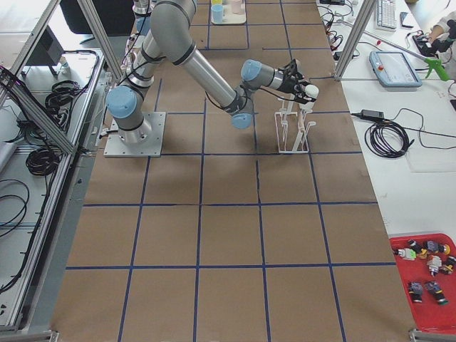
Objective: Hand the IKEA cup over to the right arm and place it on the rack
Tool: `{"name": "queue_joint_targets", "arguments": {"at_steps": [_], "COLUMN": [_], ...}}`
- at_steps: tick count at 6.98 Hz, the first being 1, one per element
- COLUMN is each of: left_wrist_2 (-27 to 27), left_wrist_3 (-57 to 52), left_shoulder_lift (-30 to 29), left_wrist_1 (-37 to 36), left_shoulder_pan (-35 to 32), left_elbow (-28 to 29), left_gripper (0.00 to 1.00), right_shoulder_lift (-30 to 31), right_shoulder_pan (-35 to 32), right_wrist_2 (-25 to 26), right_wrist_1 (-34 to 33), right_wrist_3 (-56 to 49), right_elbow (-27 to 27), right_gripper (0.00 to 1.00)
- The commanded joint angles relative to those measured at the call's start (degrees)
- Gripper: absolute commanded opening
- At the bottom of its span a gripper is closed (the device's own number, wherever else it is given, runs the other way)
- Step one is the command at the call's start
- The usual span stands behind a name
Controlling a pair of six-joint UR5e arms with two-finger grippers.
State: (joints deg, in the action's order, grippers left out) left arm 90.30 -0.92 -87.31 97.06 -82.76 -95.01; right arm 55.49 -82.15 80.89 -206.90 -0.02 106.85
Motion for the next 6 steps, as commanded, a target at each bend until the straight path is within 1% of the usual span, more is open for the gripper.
{"name": "queue_joint_targets", "arguments": {"at_steps": [1, 2, 3, 4, 5, 6], "left_wrist_2": [1.7, 4.8, 5.0, 5.1, 5.0, 5.0], "left_wrist_3": [-7.7, -13.2, -20.2, -26.9, -31.3, -31.4], "left_shoulder_lift": [5.9, 7.0, 7.5, 7.3, 7.1, 6.5], "left_wrist_1": [-1.1, -4.8, -8.3, -10.9, -11.6, -11.6], "left_shoulder_pan": [8.2, 12.7, 18.0, 23.1, 26.4, 26.7], "left_elbow": [-9.4, -12.9, -16.1, -17.7, -18.4, -18.7], "left_gripper": [0.99, 0.99, 0.99, 0.99, 0.99, 0.99], "right_shoulder_lift": [0.2, 0.9, 1.3, 3.4, 6.7, 9.8], "right_shoulder_pan": [0.0, 0.0, 0.0, 0.0, -0.3, -0.6], "right_wrist_2": [0.1, 0.1, 0.1, -0.4, -0.5, -0.5], "right_wrist_1": [0.3, 0.5, 0.8, 6.5, 12.9, 16.9], "right_wrist_3": [0.5, 0.6, 0.7, 0.7, 0.7, 0.7], "right_elbow": [0.4, 0.3, -0.2, -0.7, -0.7, -0.2], "right_gripper": [1.00, 1.00, 1.00, 1.00, 1.00, 1.00]}}
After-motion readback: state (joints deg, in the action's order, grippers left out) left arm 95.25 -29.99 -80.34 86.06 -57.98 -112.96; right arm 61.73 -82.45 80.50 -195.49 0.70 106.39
